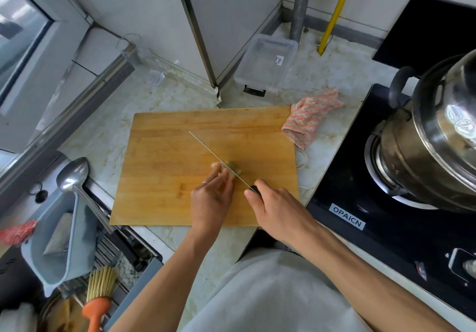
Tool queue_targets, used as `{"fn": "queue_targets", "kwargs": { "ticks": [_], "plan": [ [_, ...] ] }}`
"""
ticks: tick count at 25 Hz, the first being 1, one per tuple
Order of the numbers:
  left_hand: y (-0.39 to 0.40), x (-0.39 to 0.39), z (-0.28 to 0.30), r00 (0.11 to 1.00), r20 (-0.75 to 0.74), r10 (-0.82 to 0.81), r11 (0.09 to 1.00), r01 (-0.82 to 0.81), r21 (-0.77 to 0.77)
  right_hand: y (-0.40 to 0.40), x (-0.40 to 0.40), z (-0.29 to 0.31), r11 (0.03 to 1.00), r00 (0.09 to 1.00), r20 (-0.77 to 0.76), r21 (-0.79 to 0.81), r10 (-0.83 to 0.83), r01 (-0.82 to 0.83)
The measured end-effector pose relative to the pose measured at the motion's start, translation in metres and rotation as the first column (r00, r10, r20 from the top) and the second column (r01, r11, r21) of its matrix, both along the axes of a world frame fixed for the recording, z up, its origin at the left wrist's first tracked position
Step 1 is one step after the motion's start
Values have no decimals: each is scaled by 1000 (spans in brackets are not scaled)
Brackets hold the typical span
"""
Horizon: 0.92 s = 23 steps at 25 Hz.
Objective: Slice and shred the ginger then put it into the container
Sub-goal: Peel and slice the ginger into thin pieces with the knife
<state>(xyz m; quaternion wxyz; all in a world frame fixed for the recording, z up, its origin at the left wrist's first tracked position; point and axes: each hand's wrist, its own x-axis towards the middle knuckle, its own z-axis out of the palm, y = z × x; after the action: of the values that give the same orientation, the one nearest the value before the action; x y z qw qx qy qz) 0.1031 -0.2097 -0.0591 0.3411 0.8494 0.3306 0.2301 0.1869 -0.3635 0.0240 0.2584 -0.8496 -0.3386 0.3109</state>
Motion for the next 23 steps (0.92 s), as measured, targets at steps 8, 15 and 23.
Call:
{"fn": "queue_targets", "kwargs": {
  "ticks": [8, 15, 23],
  "plan": [
    [16, -7, 13, 988, -80, -134, 989, 139, 56, -13, 10, 8, 984, 974, -163, 53, -159, 170],
    [4, -1, 18, 978, -177, -108, 979, 135, 152, -8, -3, 13, 993, 979, -173, 22, -109, 115],
    [3, 2, 8, 976, -193, -101, 972, 138, 189, -2, -10, 15, 996, 987, -137, -21, -84, 82]
  ]
}}
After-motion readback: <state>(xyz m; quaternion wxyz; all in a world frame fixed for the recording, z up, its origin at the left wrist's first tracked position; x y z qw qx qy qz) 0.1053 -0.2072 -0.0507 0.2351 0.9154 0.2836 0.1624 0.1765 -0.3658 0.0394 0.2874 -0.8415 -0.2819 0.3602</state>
